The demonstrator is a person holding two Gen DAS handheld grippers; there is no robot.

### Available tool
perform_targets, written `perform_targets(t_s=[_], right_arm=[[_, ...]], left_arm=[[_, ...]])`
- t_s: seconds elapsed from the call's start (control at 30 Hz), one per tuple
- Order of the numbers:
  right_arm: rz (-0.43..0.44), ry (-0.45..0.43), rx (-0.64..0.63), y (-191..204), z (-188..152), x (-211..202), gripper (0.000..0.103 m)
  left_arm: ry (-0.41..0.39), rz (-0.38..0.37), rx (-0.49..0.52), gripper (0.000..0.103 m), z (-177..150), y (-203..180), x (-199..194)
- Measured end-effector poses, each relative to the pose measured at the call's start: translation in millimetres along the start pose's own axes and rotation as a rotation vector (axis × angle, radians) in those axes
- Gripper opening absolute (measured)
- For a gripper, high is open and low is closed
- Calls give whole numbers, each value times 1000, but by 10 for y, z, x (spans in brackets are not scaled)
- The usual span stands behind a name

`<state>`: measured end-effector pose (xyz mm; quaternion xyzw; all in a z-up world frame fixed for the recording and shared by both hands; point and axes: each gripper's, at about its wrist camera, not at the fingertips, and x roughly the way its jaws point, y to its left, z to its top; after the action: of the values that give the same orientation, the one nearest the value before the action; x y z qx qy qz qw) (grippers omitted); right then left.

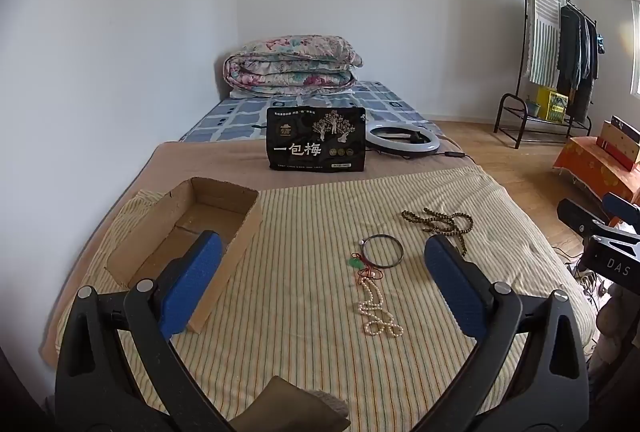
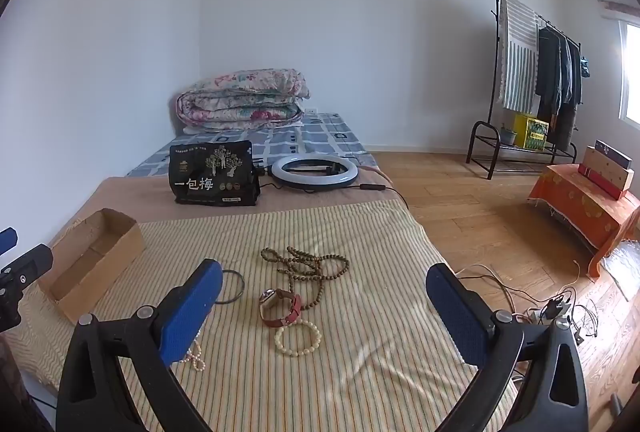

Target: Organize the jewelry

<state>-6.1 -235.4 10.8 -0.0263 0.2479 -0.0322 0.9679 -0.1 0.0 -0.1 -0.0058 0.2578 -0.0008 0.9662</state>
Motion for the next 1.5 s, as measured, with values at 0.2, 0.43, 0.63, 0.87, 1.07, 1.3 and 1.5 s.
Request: perform_targets(t_s=[0.2,0.43,0.63,0.87,1.07,1.3,1.5], right_arm=[[6,1,11,-5,0,-3,103],[5,8,6,-4,1,34,103],[7,13,4,3,-13,28,103],[11,12,6,9,-14,37,103],[11,12,6,12,-21,51,103],[13,17,9,23,-27,61,103],[13,18,9,21,-23,60,103]], left_arm=[[7,-3,-4,103,1,3,4],[6,1,-5,103,-2,4,6],[5,1,-5,103,-3,6,8],[3,0,-7,103,-5,7,6],[3,0,-7,103,25,40,49],[2,0,-9,103,23,38,47],[1,0,-9,103,22,40,47]])
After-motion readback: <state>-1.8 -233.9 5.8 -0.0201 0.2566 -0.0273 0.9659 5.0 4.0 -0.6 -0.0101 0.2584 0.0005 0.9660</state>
